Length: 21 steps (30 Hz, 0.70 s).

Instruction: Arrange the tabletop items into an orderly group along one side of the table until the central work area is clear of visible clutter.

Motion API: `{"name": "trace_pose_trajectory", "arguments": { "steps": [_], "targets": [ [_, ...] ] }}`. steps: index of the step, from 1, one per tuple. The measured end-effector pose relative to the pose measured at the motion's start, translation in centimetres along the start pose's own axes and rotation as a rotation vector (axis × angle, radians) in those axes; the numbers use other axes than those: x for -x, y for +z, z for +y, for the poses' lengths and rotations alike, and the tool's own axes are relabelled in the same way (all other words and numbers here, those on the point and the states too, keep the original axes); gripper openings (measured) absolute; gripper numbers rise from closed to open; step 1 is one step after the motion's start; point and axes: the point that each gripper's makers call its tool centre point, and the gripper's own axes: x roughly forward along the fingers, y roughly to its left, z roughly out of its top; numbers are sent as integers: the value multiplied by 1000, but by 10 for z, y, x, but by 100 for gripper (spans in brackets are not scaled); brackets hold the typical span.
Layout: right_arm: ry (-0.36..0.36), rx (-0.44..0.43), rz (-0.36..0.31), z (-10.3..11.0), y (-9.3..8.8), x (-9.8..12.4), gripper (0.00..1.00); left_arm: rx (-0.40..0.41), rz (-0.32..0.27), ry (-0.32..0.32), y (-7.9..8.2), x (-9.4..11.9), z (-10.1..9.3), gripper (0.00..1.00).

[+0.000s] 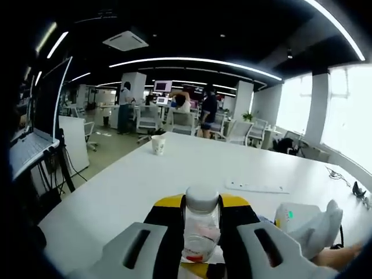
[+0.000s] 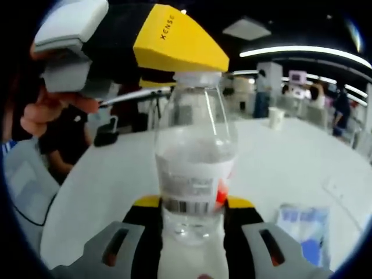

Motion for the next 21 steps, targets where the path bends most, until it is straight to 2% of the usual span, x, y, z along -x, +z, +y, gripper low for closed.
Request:
{"name": "trace_pose_trajectory", "arguments": {
  "steps": [11,21],
  "targets": [
    [79,23,-6,-2,-3,2,36,41,-27,-77,-1,2,-6,21],
    [166,56,-17,-4,-2,1,36,46,-36,-100,-1,-1,-9,21]
  ]
}}
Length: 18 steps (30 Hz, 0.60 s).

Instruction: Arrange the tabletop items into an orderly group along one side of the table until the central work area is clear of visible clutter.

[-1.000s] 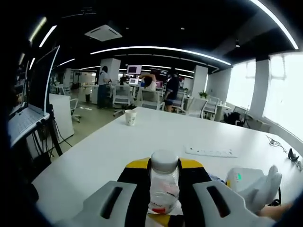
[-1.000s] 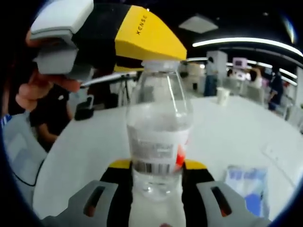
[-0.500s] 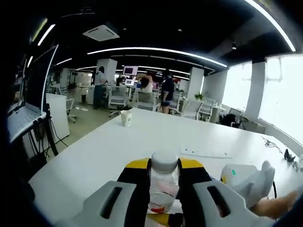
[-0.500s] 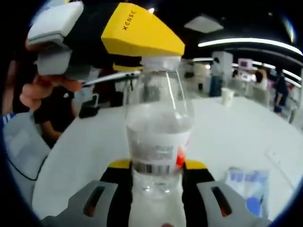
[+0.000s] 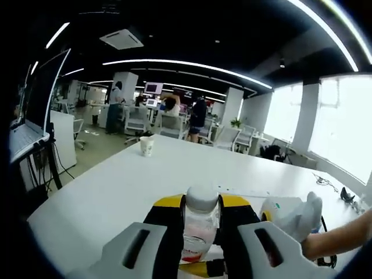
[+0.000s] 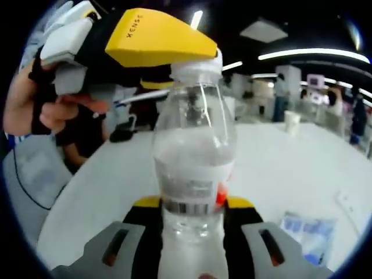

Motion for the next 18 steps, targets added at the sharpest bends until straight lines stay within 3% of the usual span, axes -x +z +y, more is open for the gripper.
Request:
{"name": "trace_pose_trajectory", "arguments": {
  "steps": [18],
  "targets": [
    [36,-2,-20,4,1,-1,36,1,-7,-33,0,-1,-3,22]
  ]
}}
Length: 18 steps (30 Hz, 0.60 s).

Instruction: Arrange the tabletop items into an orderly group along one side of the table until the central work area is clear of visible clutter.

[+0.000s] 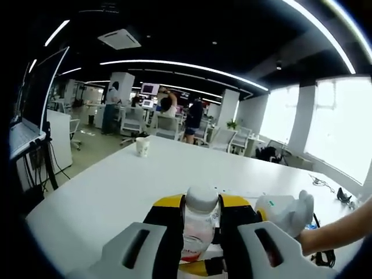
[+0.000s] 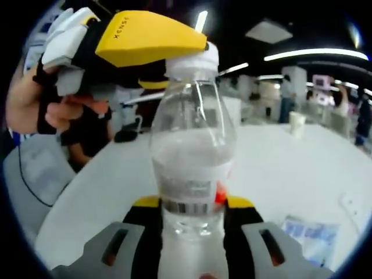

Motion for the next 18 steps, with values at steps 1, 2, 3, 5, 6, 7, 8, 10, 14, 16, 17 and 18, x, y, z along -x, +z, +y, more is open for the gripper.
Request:
{"name": "trace_pose_trajectory", "arguments": {
  "steps": [1,2,3,5,6,7,8,10,14,16,17,18],
  "targets": [
    [1,1,0,0,0,0,36,1,0,-2,0,0,0,22],
    [4,6,-1,0,0,0,36,2,0,-5,0,1,-1,22],
    [6,7,-1,0,0,0,36,2,-2,-6,-1,1,-1,22],
    [15,7,-3,0,0,-1,36,7,-4,-10,-1,2,-1,22],
    [17,6,-4,0,0,-1,36,10,-5,-12,-1,2,-1,22],
    [19,6,-4,0,0,-1,36,10,-5,-14,0,2,-1,22],
    [20,6,-4,0,0,-1,36,9,-5,-15,0,2,-1,22],
    [17,-2,-9,-1,0,-1,36,10,-5,-17,0,2,-1,22],
    [6,16,-10,-1,0,-1,36,9,-6,-19,0,2,-1,22],
    [5,16,-12,-2,0,-1,36,6,-6,-21,0,2,-1,22],
    [5,17,-12,-2,0,-1,36,6,-6,-21,0,2,-1,22],
    [5,20,-10,-2,0,-1,36,8,-6,-21,0,2,-1,22]
  ]
}}
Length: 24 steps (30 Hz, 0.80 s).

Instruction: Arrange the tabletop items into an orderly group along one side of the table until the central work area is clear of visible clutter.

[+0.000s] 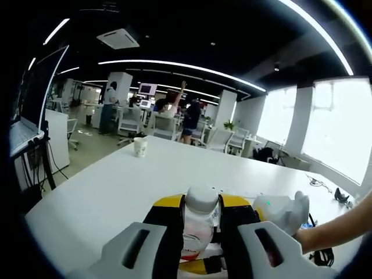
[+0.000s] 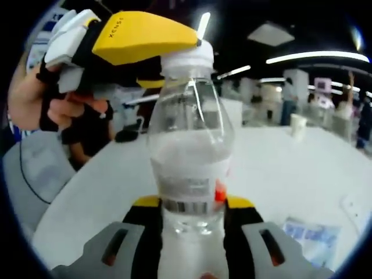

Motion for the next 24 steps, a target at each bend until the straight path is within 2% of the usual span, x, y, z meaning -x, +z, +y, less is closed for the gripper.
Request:
{"name": "trace_pose_trajectory", "arguments": {
  "steps": [18,20,24],
  "targets": [
    [-13,-20,-3,-1,0,0,37,-6,0,-7,0,-1,0,22],
    [-18,-34,-5,-2,0,1,39,-1,-3,-11,0,-1,-1,24],
    [-26,-51,-23,-3,3,4,46,13,9,-10,-7,-1,1,33]
  ]
}}
